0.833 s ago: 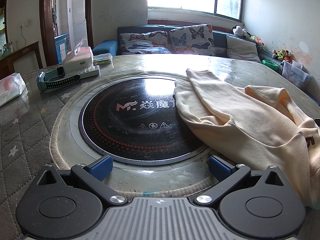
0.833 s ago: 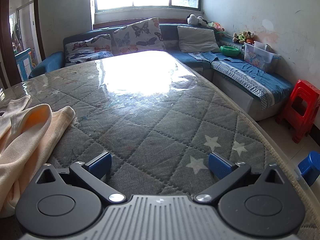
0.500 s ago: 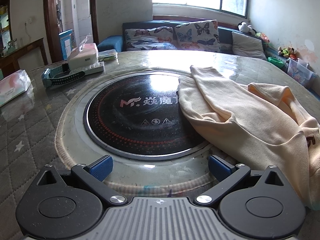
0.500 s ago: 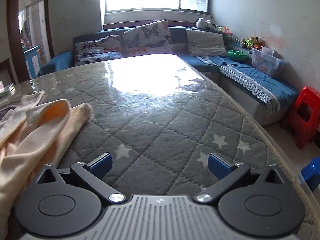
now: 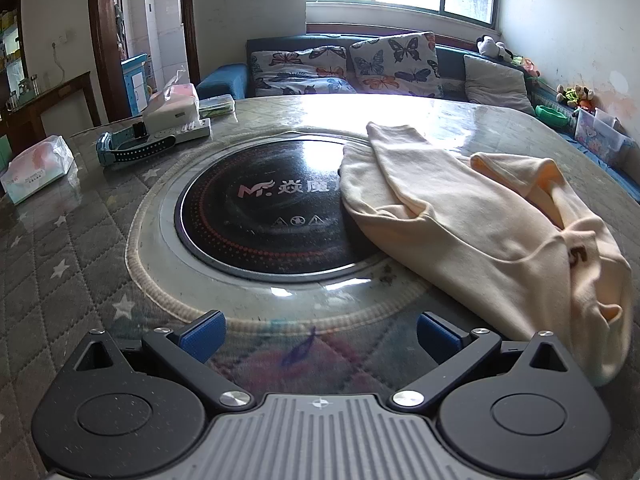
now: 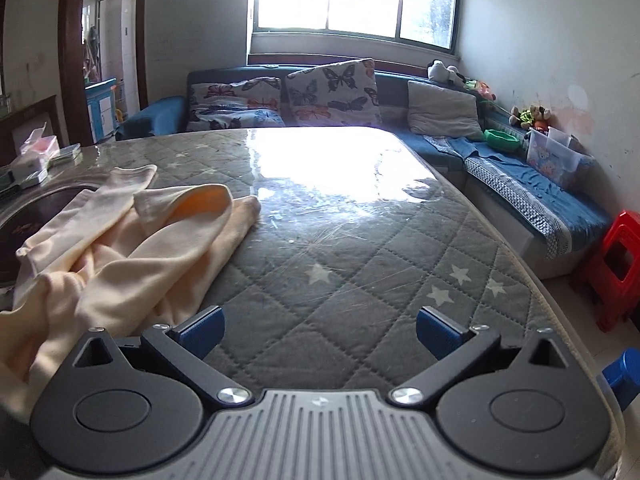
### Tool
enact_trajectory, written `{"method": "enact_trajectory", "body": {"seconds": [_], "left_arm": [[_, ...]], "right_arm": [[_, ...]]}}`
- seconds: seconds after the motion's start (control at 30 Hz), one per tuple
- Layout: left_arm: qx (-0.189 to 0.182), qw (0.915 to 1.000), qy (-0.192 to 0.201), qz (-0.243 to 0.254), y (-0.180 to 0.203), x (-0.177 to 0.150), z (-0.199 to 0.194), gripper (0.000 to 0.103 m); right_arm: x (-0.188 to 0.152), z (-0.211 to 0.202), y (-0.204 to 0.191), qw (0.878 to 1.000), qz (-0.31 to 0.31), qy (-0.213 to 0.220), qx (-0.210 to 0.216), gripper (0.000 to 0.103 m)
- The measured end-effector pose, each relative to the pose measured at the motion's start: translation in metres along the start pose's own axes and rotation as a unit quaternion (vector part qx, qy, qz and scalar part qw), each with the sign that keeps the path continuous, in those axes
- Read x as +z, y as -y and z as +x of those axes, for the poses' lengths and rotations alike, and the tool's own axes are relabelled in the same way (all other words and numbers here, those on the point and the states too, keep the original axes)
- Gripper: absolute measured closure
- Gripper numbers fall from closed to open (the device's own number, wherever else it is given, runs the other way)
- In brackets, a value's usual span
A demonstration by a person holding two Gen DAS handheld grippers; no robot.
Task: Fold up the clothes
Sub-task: 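Move both grippers toward the bunched cream sweatshirt on the table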
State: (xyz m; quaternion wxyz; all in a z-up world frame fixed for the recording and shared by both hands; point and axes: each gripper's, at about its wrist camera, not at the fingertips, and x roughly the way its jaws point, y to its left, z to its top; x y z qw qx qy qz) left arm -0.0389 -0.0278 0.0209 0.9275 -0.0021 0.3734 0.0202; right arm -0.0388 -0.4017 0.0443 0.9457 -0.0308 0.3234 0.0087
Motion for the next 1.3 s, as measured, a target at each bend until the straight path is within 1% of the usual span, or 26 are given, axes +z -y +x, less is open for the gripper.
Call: {"method": "enact_trajectory", "body": {"seconds": [0.5, 1.0, 1.3], "left_arm": [[0.001, 0.9999, -0.012, 0.012, 0.023, -0.007, -0.02, 0.0], [-0.013, 0.9996, -0.013, 0.022, 0.04, -0.015, -0.033, 0.0], [-0.009, 0.9988, -0.026, 0.041, 0.055, -0.019, -0.035, 0.0]], "right_arm": [[-0.019, -0.032, -0.013, 1.0, -0.009, 0.001, 0.025, 0.001], [-0.028, -0.044, -0.029, 0.999, -0.016, -0.004, 0.047, 0.001], [-0.035, -0.046, -0.038, 0.998, -0.018, -0.015, 0.064, 0.001]]}}
